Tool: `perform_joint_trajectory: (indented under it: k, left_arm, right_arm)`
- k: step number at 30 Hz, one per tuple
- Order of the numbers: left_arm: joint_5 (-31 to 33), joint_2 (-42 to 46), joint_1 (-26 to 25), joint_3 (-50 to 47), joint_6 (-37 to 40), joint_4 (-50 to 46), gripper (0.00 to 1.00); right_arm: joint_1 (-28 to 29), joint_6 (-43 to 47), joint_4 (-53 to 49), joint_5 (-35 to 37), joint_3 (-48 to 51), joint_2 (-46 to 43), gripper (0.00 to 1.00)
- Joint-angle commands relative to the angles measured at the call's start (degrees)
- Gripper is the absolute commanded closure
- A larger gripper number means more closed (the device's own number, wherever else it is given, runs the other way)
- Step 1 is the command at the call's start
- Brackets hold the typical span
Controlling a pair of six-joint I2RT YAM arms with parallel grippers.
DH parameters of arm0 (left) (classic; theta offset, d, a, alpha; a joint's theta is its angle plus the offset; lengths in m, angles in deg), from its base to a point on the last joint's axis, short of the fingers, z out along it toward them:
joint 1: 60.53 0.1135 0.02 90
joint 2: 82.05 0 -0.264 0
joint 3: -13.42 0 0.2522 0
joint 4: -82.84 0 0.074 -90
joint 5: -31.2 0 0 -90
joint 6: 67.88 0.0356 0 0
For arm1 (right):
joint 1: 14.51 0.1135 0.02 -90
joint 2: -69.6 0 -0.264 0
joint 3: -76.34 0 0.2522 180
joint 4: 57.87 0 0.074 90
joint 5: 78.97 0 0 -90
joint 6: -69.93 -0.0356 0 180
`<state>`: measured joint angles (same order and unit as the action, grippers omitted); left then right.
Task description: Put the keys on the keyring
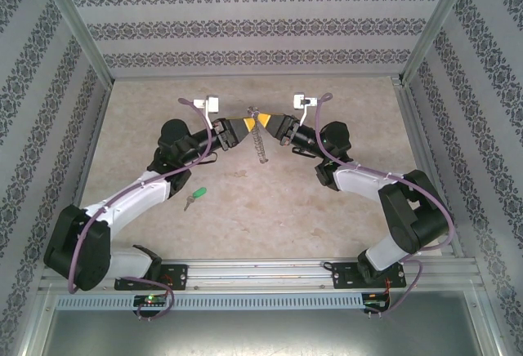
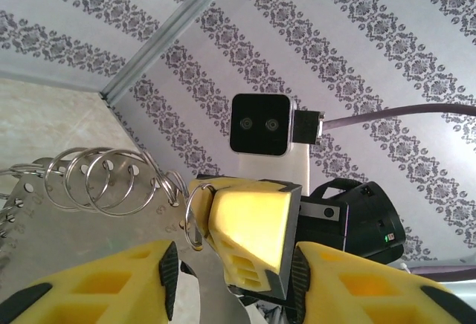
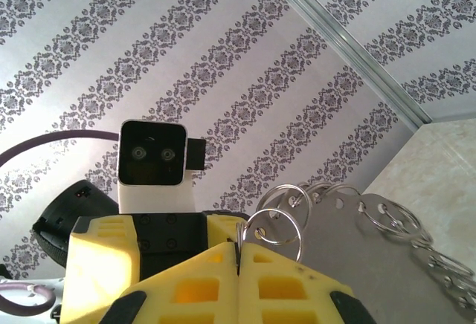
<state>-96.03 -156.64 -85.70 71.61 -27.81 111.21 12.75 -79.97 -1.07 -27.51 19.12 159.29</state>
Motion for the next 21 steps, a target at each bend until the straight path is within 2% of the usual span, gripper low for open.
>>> perform_joint_trajectory:
  k: [1, 9, 21]
  left_arm:
    - [1.91, 1.63, -0.54, -0.31, 2.3, -0.43, 0.54]
    - [0.66, -0.7, -0.57, 0.19, 1.15, 1.55, 0.61]
    - [0.15, -2.31, -0.57, 0.94, -0.03, 3.37, 0.63]
  right_arm:
    - [0.37, -0.11, 4.66, 0.4, -1.58, 0.31, 1.0]
    - [0.94, -0.39, 5.11, -0.13, -1.88, 0.57, 1.0]
    - [1.56, -0.35, 5.11, -0.48, -1.89, 0.5, 1.0]
